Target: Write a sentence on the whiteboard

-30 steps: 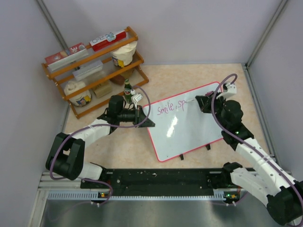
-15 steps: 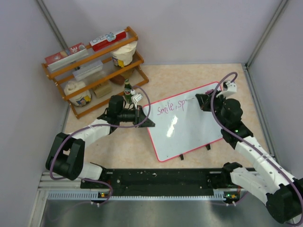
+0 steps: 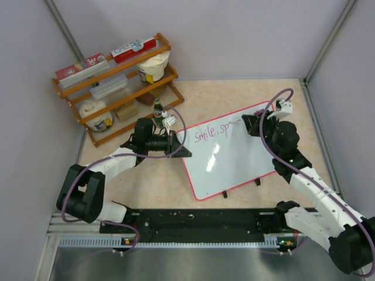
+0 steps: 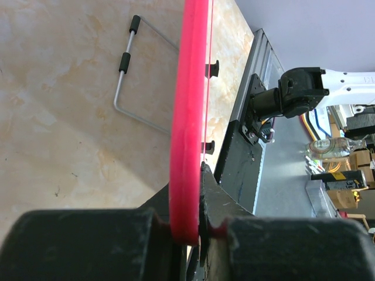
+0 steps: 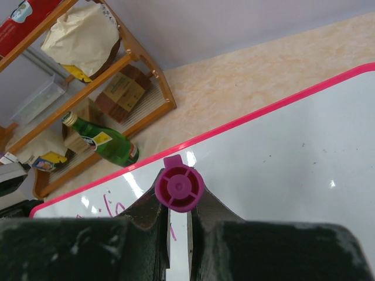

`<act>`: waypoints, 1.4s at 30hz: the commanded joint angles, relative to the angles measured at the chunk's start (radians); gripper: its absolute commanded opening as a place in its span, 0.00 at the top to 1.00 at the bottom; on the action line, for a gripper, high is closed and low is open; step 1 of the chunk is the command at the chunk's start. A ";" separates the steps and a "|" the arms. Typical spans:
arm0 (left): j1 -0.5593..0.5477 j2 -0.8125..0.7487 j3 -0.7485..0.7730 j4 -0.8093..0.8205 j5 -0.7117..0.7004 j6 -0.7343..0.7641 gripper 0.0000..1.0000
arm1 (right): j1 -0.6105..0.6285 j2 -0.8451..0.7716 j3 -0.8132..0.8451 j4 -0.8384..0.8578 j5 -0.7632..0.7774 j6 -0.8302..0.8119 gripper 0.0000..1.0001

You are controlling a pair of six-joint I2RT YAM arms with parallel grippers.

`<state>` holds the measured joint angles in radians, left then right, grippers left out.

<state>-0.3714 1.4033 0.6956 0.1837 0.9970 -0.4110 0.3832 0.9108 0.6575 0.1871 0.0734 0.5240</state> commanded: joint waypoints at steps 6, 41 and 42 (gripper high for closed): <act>-0.046 0.042 -0.065 -0.116 -0.146 0.241 1.00 | -0.010 -0.003 0.028 -0.009 0.019 -0.030 1.00; -0.047 0.048 -0.059 -0.121 -0.146 0.244 1.00 | -0.012 -0.024 -0.029 -0.020 -0.006 -0.013 1.00; -0.047 0.046 -0.061 -0.121 -0.146 0.244 1.00 | -0.012 -0.018 -0.022 -0.017 -0.004 -0.010 1.00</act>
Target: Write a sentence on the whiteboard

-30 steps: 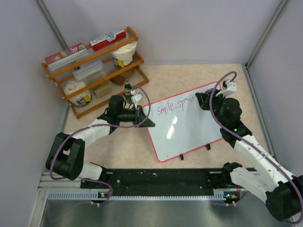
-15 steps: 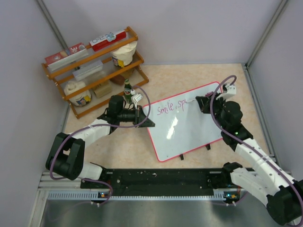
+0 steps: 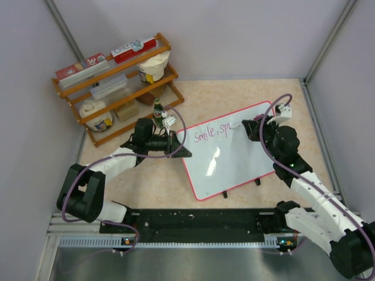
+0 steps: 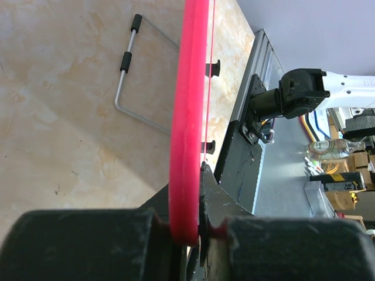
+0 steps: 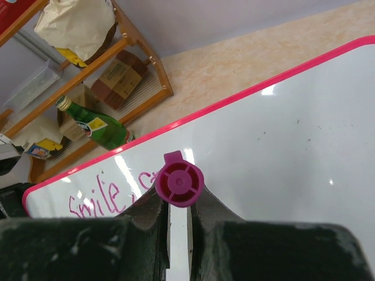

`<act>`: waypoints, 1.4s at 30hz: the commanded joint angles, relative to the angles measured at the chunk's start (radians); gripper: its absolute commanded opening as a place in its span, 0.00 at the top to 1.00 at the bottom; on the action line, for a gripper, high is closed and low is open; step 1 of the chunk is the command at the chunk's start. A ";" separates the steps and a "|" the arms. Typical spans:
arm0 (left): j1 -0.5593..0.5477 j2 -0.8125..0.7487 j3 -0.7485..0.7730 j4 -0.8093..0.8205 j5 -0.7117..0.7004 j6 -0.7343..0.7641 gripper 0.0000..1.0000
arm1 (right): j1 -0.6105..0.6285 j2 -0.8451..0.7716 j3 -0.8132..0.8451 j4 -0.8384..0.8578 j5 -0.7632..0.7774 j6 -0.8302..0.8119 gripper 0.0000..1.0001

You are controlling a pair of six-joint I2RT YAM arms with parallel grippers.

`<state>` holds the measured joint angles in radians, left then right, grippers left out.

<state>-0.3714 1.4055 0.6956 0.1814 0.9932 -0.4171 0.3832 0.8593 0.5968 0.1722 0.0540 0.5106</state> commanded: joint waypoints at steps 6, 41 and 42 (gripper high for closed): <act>-0.047 0.047 -0.061 -0.117 -0.143 0.250 1.00 | -0.012 0.047 0.060 0.026 0.033 0.014 1.00; -0.047 0.047 -0.065 -0.112 -0.146 0.250 1.00 | -0.010 0.032 0.041 -0.013 0.096 -0.001 1.00; -0.047 0.050 -0.064 -0.111 -0.145 0.250 1.00 | -0.012 0.027 0.038 -0.011 0.098 -0.001 1.00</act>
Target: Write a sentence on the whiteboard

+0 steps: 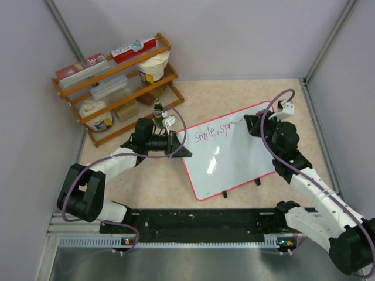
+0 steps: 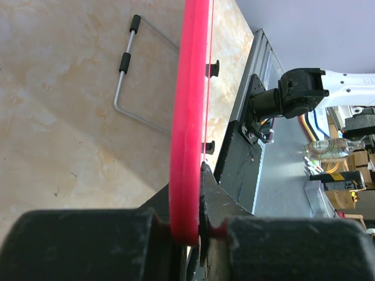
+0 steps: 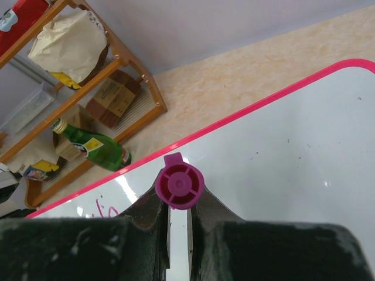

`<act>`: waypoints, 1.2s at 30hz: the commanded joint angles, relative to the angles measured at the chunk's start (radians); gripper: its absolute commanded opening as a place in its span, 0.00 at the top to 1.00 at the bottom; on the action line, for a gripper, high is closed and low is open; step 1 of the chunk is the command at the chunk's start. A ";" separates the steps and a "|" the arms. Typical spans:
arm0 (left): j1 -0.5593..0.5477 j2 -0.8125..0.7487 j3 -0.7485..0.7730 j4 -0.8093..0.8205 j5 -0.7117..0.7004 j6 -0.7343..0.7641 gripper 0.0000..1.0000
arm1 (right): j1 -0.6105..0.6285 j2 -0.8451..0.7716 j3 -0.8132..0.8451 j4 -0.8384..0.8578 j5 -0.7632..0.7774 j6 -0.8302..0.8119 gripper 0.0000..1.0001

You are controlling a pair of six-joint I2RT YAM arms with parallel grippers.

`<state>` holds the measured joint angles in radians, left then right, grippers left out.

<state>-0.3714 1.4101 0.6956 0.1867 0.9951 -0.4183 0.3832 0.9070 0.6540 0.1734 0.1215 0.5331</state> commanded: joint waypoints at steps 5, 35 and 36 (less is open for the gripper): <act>-0.047 0.046 -0.065 -0.116 -0.148 0.253 1.00 | -0.012 -0.028 -0.008 -0.014 0.035 -0.024 1.00; -0.047 0.047 -0.062 -0.118 -0.148 0.250 1.00 | -0.012 -0.034 -0.044 -0.021 0.013 -0.012 1.00; -0.047 0.047 -0.062 -0.118 -0.148 0.251 1.00 | -0.010 -0.036 -0.042 -0.026 0.023 -0.013 1.00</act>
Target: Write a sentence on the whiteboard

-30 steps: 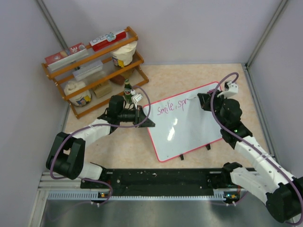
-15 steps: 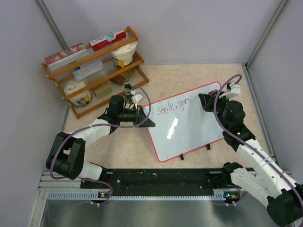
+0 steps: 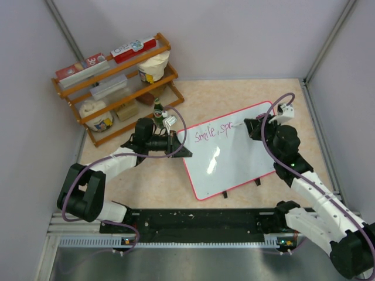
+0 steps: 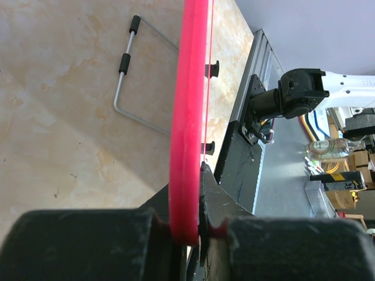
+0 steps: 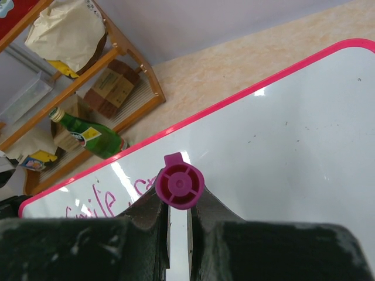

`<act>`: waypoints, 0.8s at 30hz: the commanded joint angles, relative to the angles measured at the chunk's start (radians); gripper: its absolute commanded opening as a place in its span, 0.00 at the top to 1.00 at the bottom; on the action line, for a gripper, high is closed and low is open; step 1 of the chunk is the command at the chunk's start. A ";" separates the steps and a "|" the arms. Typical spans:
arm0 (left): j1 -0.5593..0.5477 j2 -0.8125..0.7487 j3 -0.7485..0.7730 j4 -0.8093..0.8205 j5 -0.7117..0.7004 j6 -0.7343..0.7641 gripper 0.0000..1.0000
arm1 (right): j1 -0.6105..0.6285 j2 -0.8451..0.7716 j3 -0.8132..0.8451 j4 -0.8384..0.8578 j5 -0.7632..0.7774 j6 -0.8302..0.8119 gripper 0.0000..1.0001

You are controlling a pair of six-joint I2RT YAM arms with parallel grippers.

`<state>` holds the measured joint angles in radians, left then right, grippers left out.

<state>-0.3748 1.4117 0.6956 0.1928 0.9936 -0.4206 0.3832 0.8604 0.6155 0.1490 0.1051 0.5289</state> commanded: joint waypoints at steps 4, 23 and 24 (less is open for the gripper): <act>-0.044 0.049 -0.061 -0.125 -0.147 0.255 1.00 | -0.012 0.005 0.001 -0.012 0.074 -0.015 1.00; -0.044 0.047 -0.062 -0.122 -0.144 0.256 1.00 | -0.023 0.026 0.059 0.003 0.093 -0.004 1.00; -0.044 0.047 -0.061 -0.124 -0.145 0.256 1.00 | -0.023 0.026 0.061 0.004 0.093 -0.003 1.00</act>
<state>-0.3748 1.4120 0.6956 0.1928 0.9932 -0.4221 0.3805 0.8719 0.6315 0.1486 0.1703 0.5289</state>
